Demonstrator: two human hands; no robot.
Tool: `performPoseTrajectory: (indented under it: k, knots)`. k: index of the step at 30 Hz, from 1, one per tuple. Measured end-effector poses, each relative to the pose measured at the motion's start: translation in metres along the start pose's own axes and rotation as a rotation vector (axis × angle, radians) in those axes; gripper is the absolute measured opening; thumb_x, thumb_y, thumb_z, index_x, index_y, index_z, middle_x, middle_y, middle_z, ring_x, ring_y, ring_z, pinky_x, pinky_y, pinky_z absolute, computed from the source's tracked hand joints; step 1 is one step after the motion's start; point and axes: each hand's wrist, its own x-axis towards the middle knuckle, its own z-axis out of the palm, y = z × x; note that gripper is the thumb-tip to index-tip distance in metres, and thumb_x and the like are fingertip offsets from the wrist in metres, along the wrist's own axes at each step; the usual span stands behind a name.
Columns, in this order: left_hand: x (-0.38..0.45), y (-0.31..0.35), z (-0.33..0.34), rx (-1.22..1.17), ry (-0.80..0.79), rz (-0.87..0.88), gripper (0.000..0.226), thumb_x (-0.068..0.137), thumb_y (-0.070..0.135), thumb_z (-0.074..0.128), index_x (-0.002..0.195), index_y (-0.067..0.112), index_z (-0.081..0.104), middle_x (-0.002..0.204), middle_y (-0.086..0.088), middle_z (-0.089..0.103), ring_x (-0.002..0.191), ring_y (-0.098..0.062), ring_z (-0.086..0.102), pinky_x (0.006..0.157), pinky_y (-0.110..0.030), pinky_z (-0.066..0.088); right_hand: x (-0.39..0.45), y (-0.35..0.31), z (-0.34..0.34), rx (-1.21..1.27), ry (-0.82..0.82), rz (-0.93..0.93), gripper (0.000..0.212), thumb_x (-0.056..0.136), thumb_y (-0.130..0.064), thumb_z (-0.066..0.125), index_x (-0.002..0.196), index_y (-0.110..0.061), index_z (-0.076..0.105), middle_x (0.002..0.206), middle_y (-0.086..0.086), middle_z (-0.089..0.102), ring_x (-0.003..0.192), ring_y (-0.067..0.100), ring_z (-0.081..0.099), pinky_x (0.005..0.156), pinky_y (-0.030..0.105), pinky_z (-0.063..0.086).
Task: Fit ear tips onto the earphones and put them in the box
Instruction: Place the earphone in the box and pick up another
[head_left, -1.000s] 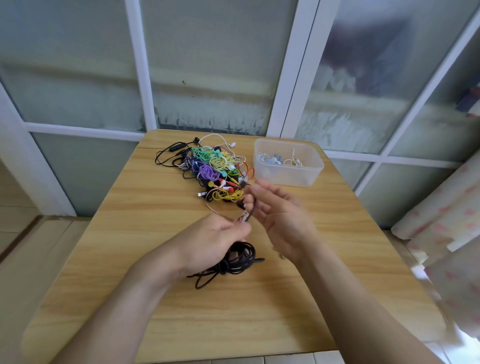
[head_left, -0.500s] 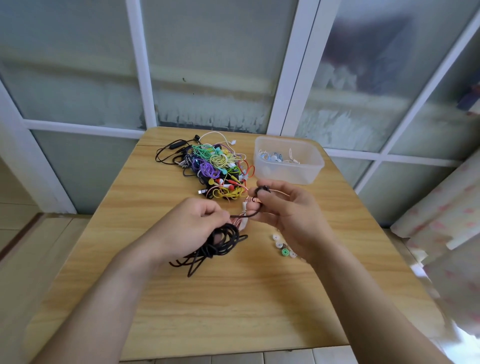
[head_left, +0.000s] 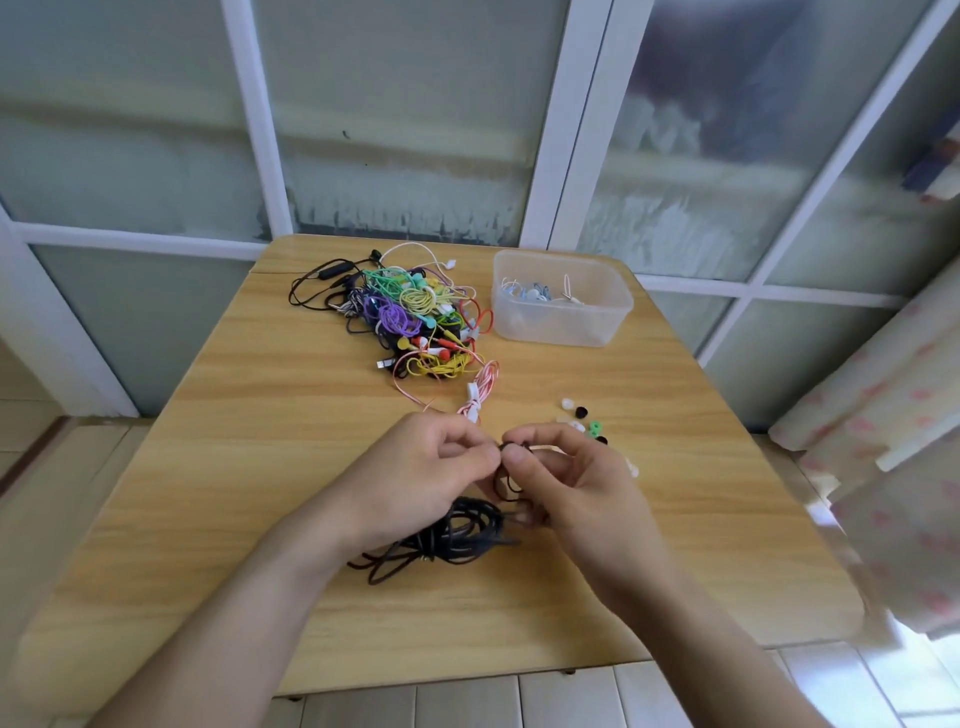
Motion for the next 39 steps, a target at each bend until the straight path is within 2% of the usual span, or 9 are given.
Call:
performPoseTrajectory:
  k: [4,9,14,16,21,24,27,32,39]
  knots:
    - [-0.005,-0.001,0.011,-0.065,0.084,0.058,0.01,0.089,0.021,0.067,0.095,0.018,0.075,0.088,0.001,0.077,0.084,-0.012,0.073,0.08,-0.025,0.055,-0.001,0.005,-0.001,0.054,0.033,-0.036,0.013,0.09,-0.01,0.066,0.102,-0.003,0.065,0.074,0.009,0.069,0.056,0.014,0.059,0.056,0.023,0.051]
    - [-0.008,-0.003,0.019,-0.253,0.134,0.074,0.015,0.077,0.022,0.071,0.091,0.02,0.076,0.087,-0.006,0.077,0.08,-0.02,0.074,0.075,-0.029,0.059,-0.007,0.01,0.003,0.168,0.075,-0.042,0.012,0.088,-0.009,0.068,0.1,-0.007,0.071,0.083,0.014,0.068,0.065,0.018,0.064,0.062,0.027,0.055]
    - [-0.006,-0.006,0.017,-0.259,0.189,0.026,0.021,0.071,0.021,0.072,0.091,0.014,0.075,0.082,-0.009,0.076,0.077,-0.018,0.073,0.071,-0.021,0.057,-0.011,0.008,0.004,0.183,0.088,0.01,0.015,0.087,-0.015,0.07,0.101,-0.012,0.074,0.077,0.005,0.067,0.05,0.012,0.052,0.045,0.025,0.046]
    - [-0.005,-0.007,0.018,-0.243,0.205,0.003,0.012,0.079,0.016,0.071,0.091,0.013,0.076,0.083,-0.009,0.076,0.081,-0.021,0.073,0.075,-0.025,0.058,-0.01,0.009,0.001,0.09,0.092,-0.002,0.014,0.085,-0.02,0.073,0.099,-0.017,0.074,0.076,0.001,0.068,0.049,0.011,0.05,0.047,0.024,0.043]
    - [-0.005,-0.008,0.02,-0.197,0.254,-0.041,0.008,0.088,0.012,0.067,0.091,0.013,0.074,0.086,-0.004,0.076,0.086,-0.022,0.073,0.084,-0.038,0.057,-0.005,0.005,-0.016,-0.468,0.123,-0.087,0.02,0.076,-0.043,0.079,0.081,-0.026,0.071,0.069,-0.012,0.067,0.049,0.0,0.049,0.052,0.014,0.038]
    - [-0.006,-0.006,0.019,-0.178,0.27,-0.046,0.009,0.091,0.011,0.064,0.095,0.013,0.072,0.085,-0.002,0.076,0.081,-0.024,0.073,0.081,-0.042,0.058,-0.005,0.004,-0.023,-0.766,0.008,-0.094,0.022,0.077,-0.049,0.075,0.086,-0.029,0.073,0.07,-0.015,0.067,0.054,-0.004,0.052,0.051,0.012,0.034]
    - [-0.005,-0.006,0.02,-0.138,0.263,-0.03,0.01,0.091,0.011,0.063,0.096,0.014,0.072,0.081,-0.003,0.076,0.076,-0.023,0.073,0.08,-0.041,0.058,-0.003,-0.002,-0.029,-0.868,-0.086,-0.069,0.028,0.078,-0.053,0.072,0.096,-0.031,0.073,0.075,-0.015,0.068,0.061,-0.011,0.053,0.054,0.01,0.037]
    - [-0.001,-0.01,0.022,-0.102,0.255,-0.018,0.012,0.089,0.011,0.067,0.098,0.017,0.072,0.079,-0.002,0.075,0.076,-0.013,0.072,0.075,-0.028,0.057,0.039,-0.018,-0.059,-0.859,0.226,-0.187,0.009,0.088,-0.025,0.066,0.082,-0.027,0.073,0.074,-0.017,0.068,0.06,-0.009,0.055,0.054,0.006,0.038]
    - [0.002,-0.008,0.024,-0.109,0.26,-0.011,0.008,0.09,0.012,0.066,0.096,0.016,0.068,0.08,-0.001,0.076,0.076,-0.011,0.072,0.07,-0.026,0.056,0.085,0.002,-0.06,-1.043,0.231,-0.116,0.011,0.087,-0.024,0.064,0.092,-0.022,0.074,0.078,-0.009,0.065,0.069,0.002,0.053,0.053,0.012,0.035]
